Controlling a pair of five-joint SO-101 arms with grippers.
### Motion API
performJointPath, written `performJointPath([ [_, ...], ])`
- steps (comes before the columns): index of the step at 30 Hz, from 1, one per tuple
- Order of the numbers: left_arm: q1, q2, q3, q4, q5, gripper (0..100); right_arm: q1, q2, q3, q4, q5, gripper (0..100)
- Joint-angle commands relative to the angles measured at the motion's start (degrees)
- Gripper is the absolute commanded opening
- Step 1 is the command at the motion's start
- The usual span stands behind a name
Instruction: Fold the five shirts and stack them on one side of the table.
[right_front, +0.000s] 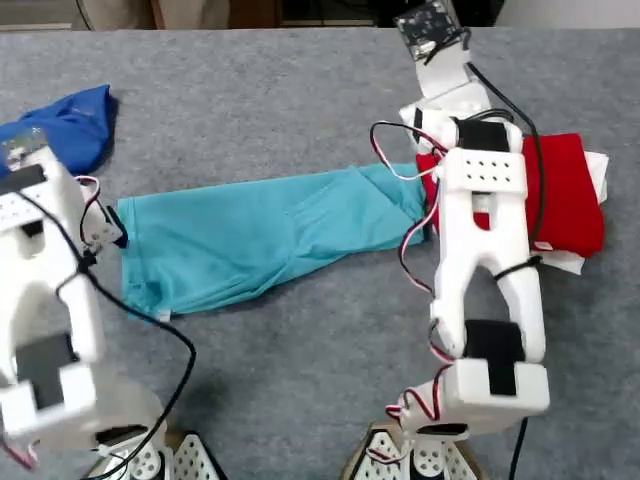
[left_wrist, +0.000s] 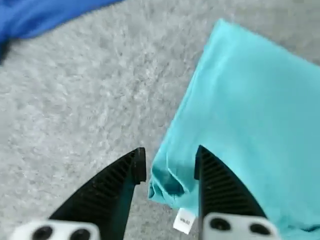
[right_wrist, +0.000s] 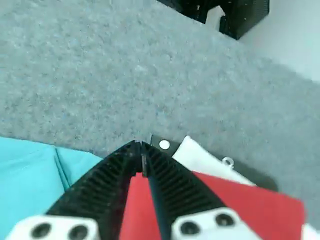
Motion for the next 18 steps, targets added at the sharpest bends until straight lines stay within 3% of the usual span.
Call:
performJointPath([
  [1, 0.8, 9.2, -8.1, 0.3, 0.4, 18, 1.7, 2.5, -0.7, -5.9, -6.5, 0.2],
  [5, 1.8, 15.2, -14.2, 1.2, -0.6, 18, 4.4, 4.6, 4.5, -15.4, -8.4, 0.2],
  [8, 4.6, 15.1, -16.8, 5.1, -1.2, 18, 7.5, 1.4, 5.0, -15.9, -6.8, 0.2],
  [18, 5.8, 15.3, -15.5, 4.4, -9.6, 18, 11.3, 2.1, 9.0, -25.3, -6.9, 0.2],
])
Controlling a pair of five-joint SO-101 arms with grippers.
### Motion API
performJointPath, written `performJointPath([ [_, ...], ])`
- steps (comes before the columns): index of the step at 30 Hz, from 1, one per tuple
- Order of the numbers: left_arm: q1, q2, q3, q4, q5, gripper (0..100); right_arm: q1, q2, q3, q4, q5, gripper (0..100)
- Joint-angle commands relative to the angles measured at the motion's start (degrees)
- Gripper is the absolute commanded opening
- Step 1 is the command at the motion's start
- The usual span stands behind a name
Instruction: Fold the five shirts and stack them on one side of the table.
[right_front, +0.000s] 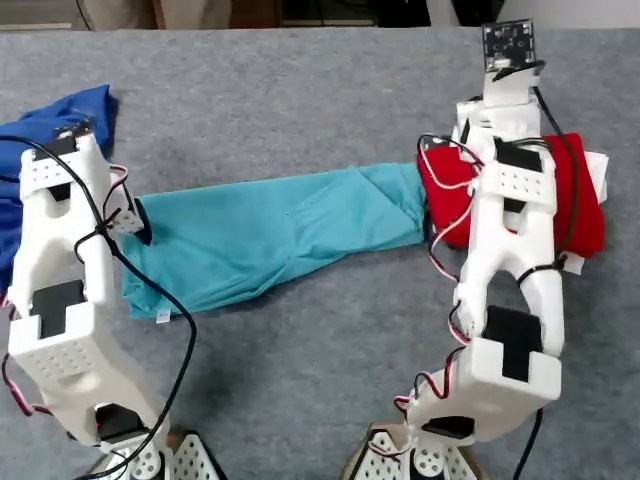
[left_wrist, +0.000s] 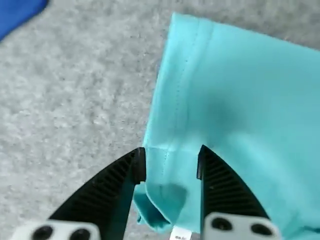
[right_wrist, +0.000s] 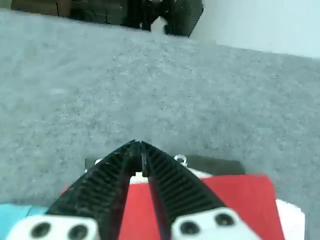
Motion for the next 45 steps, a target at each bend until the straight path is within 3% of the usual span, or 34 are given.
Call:
performJointPath([
  [1, 0.4, -0.9, -0.1, -0.4, -2.8, 18, 0.8, -1.4, -0.1, -2.1, 0.4, 0.2],
  [8, -0.6, -0.5, 4.3, -1.3, -2.9, 18, 1.0, -1.4, -0.1, -2.2, 0.4, 0.2],
  [19, -2.1, -0.4, 15.4, -13.3, -4.4, 17, 1.0, -1.5, -0.1, -2.2, 0.3, 0.2],
  [25, 0.4, -0.5, 17.4, -17.1, -4.6, 7, 1.8, -1.8, -0.3, -2.1, 0.3, 0.2],
  [37, -0.1, -1.2, 16.9, -16.5, -4.8, 2, 13.9, -17.3, -0.7, 0.1, -5.4, 0.2],
  [45, -10.6, -0.8, 6.0, -11.1, -7.5, 2, 23.6, -24.3, -1.1, -0.3, -7.6, 0.2],
])
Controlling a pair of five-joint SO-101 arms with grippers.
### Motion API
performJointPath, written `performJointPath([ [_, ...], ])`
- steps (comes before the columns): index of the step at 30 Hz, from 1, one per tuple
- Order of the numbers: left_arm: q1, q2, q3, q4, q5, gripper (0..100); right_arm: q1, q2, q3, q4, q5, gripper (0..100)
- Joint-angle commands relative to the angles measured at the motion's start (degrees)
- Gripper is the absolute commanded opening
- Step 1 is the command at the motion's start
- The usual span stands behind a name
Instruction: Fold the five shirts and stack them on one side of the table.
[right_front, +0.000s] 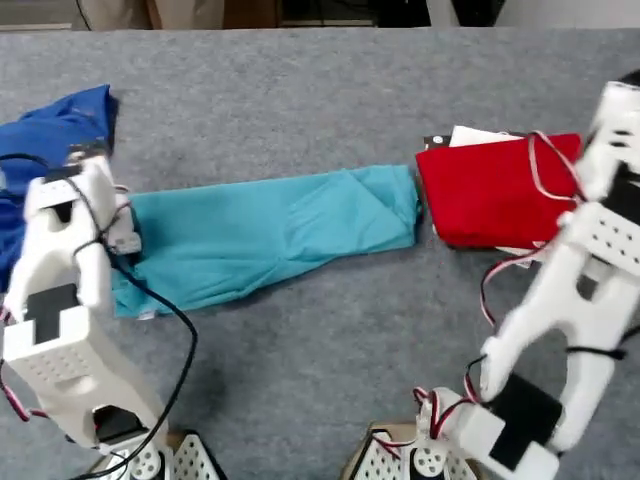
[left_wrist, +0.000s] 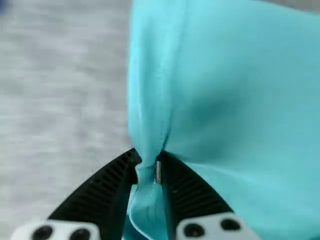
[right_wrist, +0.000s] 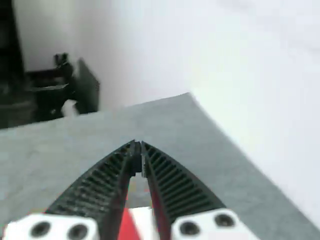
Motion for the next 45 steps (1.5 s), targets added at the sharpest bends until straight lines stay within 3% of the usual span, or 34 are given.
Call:
performJointPath([
  [1, -7.3, -0.4, -6.9, 2.8, -3.8, 2, 3.8, -4.1, -1.3, -0.2, -0.6, 0.2],
  [5, -10.5, -0.5, -12.5, 7.5, -6.4, 2, 4.9, -4.6, -1.9, -0.2, -0.6, 0.2],
  [9, -8.7, -0.8, -17.1, 13.6, -6.8, 2, 4.9, -4.6, -1.9, -0.2, -0.6, 0.2],
  [14, 0.6, -0.8, -21.7, 17.8, -5.1, 2, 4.8, -4.6, -1.9, -0.2, -0.6, 0.2],
  [19, 14.6, -0.3, -25.9, 22.1, 0.2, 2, 5.0, -4.8, -1.8, -0.2, -0.8, 0.2],
  [26, 31.7, -0.3, -32.1, 22.7, 6.3, 2, 5.8, -4.7, -1.9, -0.3, -3.8, 0.2],
  [38, 45.7, -0.2, -45.4, 22.4, 10.3, 2, 5.8, -4.7, -1.9, -0.3, -3.7, 0.2],
  [45, 52.3, 6.2, -46.0, 16.2, 14.9, 2, 5.5, -4.9, -1.9, -0.3, -3.7, 0.2],
])
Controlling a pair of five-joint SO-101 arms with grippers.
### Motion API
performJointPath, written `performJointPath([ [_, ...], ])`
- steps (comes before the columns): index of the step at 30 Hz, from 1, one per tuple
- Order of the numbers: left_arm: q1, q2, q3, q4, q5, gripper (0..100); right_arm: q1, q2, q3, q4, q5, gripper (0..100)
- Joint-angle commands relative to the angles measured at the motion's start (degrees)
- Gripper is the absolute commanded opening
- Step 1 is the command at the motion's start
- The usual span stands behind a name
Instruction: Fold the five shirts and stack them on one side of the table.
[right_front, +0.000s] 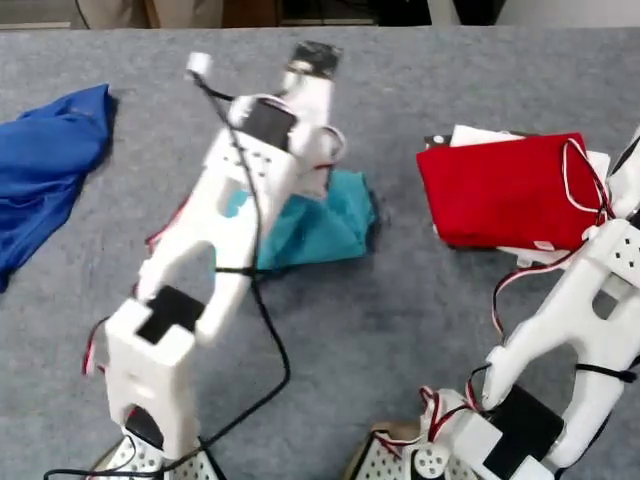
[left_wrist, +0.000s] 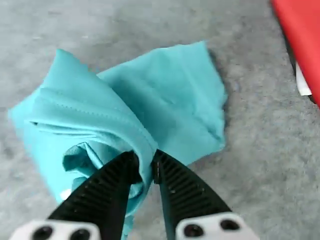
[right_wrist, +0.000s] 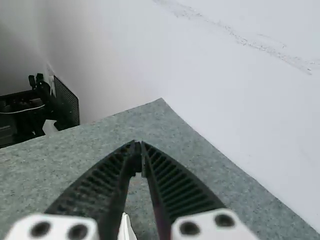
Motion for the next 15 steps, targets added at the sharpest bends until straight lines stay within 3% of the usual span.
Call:
performJointPath([
  [1, 2.5, 3.7, -3.3, -4.3, 2.8, 2, 0.7, -2.9, -1.8, -0.3, -0.4, 0.2],
  [15, 9.1, 18.2, -18.0, -5.7, 10.1, 2, 0.7, -2.8, -1.8, -0.3, -0.4, 0.2],
])
